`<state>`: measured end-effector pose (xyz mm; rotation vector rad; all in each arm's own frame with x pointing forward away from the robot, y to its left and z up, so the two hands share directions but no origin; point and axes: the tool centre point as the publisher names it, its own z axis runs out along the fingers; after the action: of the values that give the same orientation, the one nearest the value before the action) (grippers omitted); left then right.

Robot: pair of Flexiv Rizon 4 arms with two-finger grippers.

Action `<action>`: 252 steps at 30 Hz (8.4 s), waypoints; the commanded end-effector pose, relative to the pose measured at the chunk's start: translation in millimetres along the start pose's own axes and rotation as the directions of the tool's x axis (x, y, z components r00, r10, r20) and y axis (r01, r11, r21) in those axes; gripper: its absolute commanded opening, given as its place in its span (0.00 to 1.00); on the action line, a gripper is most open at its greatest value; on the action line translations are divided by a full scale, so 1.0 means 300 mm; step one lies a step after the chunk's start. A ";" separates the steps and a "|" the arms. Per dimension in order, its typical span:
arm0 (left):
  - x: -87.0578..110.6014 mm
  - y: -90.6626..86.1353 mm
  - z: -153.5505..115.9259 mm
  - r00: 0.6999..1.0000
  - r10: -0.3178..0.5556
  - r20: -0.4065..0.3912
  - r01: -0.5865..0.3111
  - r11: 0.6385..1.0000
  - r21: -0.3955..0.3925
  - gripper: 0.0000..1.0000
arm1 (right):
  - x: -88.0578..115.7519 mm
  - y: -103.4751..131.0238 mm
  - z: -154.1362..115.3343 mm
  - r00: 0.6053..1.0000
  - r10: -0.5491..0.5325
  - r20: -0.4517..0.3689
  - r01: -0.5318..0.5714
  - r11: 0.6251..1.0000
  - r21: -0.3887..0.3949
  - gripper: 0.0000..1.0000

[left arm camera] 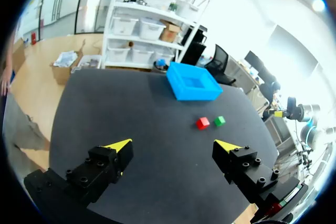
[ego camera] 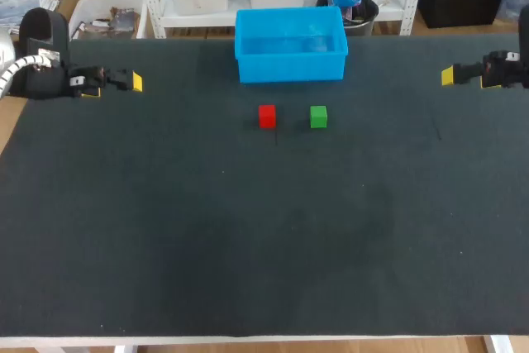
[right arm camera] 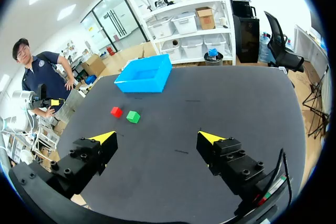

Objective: Use the left arm to pick the red cube and place it into the blue plastic box first, then use the right arm to grasp the green cube and put it into the same blue plastic box after the first action is fully finished.

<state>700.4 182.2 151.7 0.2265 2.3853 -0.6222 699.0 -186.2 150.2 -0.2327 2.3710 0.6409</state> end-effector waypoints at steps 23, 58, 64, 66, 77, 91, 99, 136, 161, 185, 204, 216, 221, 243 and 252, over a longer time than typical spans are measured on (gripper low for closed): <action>0.000 0.003 0.001 1.000 0.000 0.002 0.000 1.000 0.003 1.00 | -0.001 0.000 0.002 1.000 0.000 -0.001 0.000 1.000 0.002 1.00; -0.088 -0.288 0.304 0.988 0.065 -0.141 -0.096 0.970 -0.223 1.00 | -0.001 0.000 0.002 1.000 0.000 -0.001 0.000 1.000 0.002 1.00; -0.088 -0.288 0.304 0.988 0.065 -0.141 -0.096 0.970 -0.223 1.00 | -0.001 0.000 0.002 1.000 0.000 -0.001 0.000 1.000 0.002 1.00; -0.088 -0.288 0.304 0.988 0.065 -0.141 -0.096 0.970 -0.223 1.00 | -0.001 0.000 0.002 1.000 0.000 -0.001 0.000 1.000 0.002 1.00; -0.092 -0.295 0.327 0.988 0.028 -0.151 -0.062 0.972 -0.226 1.00 | -0.001 0.000 0.002 1.000 0.000 -0.001 0.000 1.000 0.002 1.00; -0.103 -0.374 0.540 0.945 -0.235 -0.227 0.100 0.869 -0.484 1.00 | -0.001 0.000 0.002 1.000 0.000 -0.001 0.000 1.000 0.002 1.00; -0.074 -0.394 0.605 0.925 -0.287 -0.250 0.136 0.862 -0.488 1.00 | -0.001 0.000 0.002 1.000 0.000 -0.001 0.000 1.000 0.002 1.00; -0.073 -0.449 0.725 0.919 -0.259 -0.297 0.112 0.895 -0.432 1.00 | -0.001 0.000 0.002 1.000 0.000 -0.001 0.000 1.000 0.002 1.00; 0.019 -0.380 0.836 0.882 -0.267 -0.390 0.084 0.900 -0.427 1.00 | -0.001 0.000 0.002 1.000 0.000 -0.001 0.000 1.000 0.002 1.00; 0.082 -0.350 0.903 0.865 -0.276 -0.420 0.066 0.891 -0.450 1.00 | -0.001 0.000 0.002 1.000 0.000 -0.001 0.000 1.000 0.002 1.00; 0.101 -0.343 0.922 0.860 -0.269 -0.433 0.044 0.885 -0.463 0.00 | -0.001 0.000 0.002 1.000 0.000 -0.001 0.000 1.000 0.002 1.00; 0.103 -0.354 0.913 0.869 -0.247 -0.429 0.026 0.888 -0.460 0.00 | -0.001 0.000 0.002 1.000 0.000 -0.001 0.000 1.000 0.002 1.00; 0.073 -0.378 0.872 0.877 -0.227 -0.424 0.009 0.889 -0.457 0.00 | -0.001 0.000 0.002 1.000 0.000 -0.001 0.000 1.000 0.002 1.00; -0.243 -0.499 0.566 0.941 -0.071 -0.331 -0.053 0.935 -0.350 0.00 | -0.001 0.000 0.002 1.000 0.000 -0.001 0.000 1.000 0.002 1.00; -0.274 -0.507 0.524 0.958 -0.043 -0.284 -0.056 0.941 -0.333 0.00 | -0.001 0.000 0.002 1.000 0.000 -0.001 0.000 1.000 0.002 1.00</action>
<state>810.9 -32.6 155.9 0.1848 2.7421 -0.1574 699.0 -186.2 150.1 -0.2326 2.3711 0.6407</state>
